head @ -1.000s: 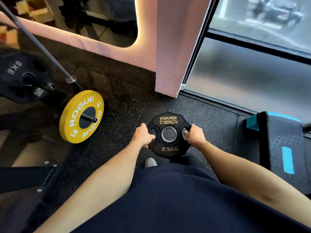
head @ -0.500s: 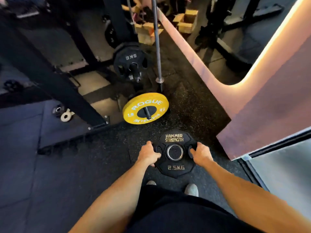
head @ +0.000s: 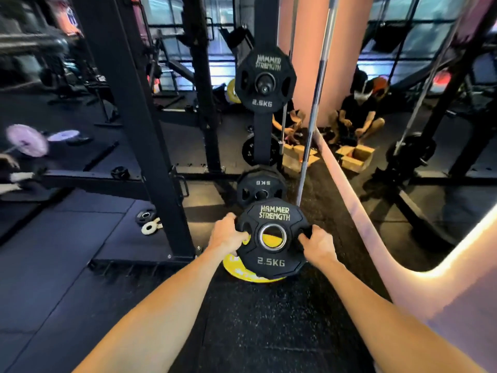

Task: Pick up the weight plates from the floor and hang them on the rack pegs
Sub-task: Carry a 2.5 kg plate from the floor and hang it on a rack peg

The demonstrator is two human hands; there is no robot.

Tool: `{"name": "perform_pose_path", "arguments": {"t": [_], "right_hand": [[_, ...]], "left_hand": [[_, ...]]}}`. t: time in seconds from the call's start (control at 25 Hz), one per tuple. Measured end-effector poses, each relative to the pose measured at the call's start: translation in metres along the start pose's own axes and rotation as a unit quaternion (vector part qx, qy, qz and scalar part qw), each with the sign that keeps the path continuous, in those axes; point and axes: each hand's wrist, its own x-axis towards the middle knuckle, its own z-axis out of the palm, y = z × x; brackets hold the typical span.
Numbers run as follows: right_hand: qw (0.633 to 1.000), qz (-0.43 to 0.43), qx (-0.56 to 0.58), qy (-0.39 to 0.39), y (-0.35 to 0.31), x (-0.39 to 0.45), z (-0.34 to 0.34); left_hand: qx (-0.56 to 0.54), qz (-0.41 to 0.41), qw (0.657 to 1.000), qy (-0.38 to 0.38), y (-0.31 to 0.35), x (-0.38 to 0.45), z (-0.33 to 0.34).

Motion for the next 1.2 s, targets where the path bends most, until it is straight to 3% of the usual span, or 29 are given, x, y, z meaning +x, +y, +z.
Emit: {"name": "perform_pose_path", "arguments": {"t": [0.16, 0.32, 0.52, 0.68, 1.2], "right_hand": [[0.996, -0.061, -0.001, 0.07, -0.066, 0.036, -0.05], [0.985, -0.128, 0.067, 0.099, -0.125, 0.063, -0.097], [0.969, -0.178, 0.006, 0.174, -0.177, 0.087, -0.149], [0.96, -0.206, 0.003, 0.192, -0.203, 0.105, -0.173], [0.963, -0.197, 0.007, 0.186, -0.244, 0.211, -0.16]], "left_hand": [[0.007, 0.084, 0.994, 0.067, 0.063, 0.03, -0.064], [0.01, 0.147, 0.983, 0.108, 0.121, 0.052, -0.12], [0.013, 0.195, 0.969, 0.154, 0.177, 0.065, -0.165], [0.089, 0.224, 0.949, 0.204, 0.205, 0.077, -0.189], [0.091, 0.222, 0.953, 0.186, 0.225, 0.186, -0.208]]}}
